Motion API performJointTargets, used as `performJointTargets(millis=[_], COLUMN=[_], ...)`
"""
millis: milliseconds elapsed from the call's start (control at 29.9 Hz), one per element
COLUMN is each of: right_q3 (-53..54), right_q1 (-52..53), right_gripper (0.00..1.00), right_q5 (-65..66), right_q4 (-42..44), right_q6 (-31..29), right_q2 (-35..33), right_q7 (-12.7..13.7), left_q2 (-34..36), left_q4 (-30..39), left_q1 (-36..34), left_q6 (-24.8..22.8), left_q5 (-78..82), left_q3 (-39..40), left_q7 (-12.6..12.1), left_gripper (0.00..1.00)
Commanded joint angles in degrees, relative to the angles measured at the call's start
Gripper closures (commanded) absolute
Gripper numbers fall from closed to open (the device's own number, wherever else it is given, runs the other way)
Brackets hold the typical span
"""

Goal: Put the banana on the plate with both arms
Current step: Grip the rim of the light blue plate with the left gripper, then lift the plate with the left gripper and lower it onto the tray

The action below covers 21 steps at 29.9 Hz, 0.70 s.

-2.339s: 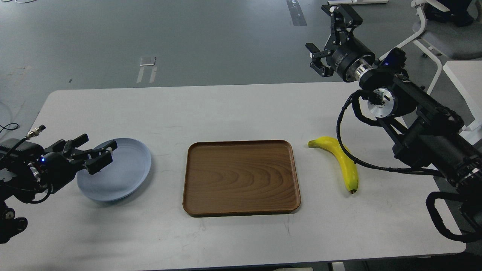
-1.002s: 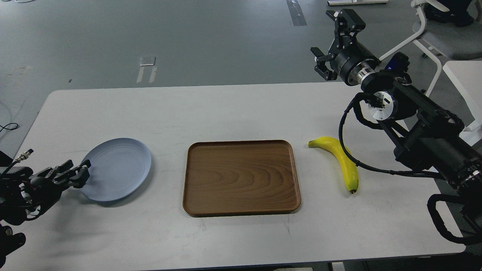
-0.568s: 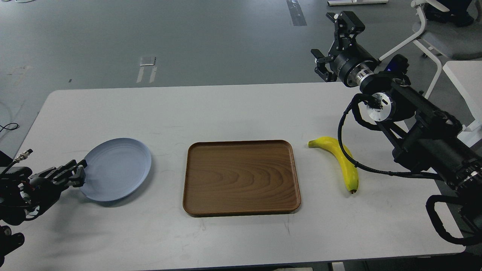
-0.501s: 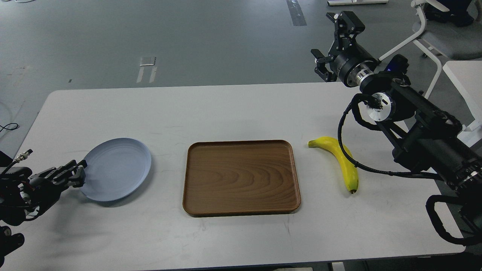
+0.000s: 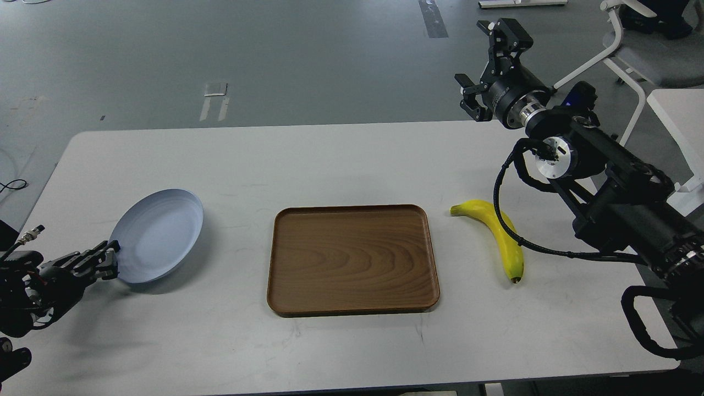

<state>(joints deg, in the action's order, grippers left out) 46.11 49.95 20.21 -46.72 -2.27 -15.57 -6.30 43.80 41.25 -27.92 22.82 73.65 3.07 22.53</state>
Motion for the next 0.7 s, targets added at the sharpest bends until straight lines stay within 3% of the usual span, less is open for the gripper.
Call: performJointTargets(millis=[0, 401, 468, 601, 668], right_q3=[0.03, 0.03, 0.03, 0.03, 0.03], right_q1=[-0.12, 0.32, 0.32, 0.32, 0.32], right_gripper=[0.00, 0.00, 0.00, 0.00, 0.00], right_q5=[0.00, 0.00, 0.00, 0.00, 0.00], right_q4=[0.05, 0.05, 0.05, 0.05, 0.05], right_q6=[1.04, 2.54, 3.41, 4.03, 4.12], right_q2=[0.01, 0.01, -0.08, -0.43, -0.60], right_q7=[-0.03, -0.03, -0.03, -0.03, -0.03], left_q2=[-0.21, 0.76, 2.07, 4.89, 6.90], left_q4=[-0.47, 0.76, 3.47, 10.32, 17.42], left_q1=[-0.73, -3.01, -5.29, -8.63, -11.70], left_q6=[0.04, -0.23, -0.32, -0.49, -0.14], left_q5=[-1.23, -2.90, -2.90, -2.90, -2.55], left_q3=[0.09, 0.45, 0.45, 0.53, 0.36], left_q7=[0.32, 2.52, 4.18, 4.19, 3.58], left_gripper=[1.00, 1.00, 1.00, 1.00, 1.00])
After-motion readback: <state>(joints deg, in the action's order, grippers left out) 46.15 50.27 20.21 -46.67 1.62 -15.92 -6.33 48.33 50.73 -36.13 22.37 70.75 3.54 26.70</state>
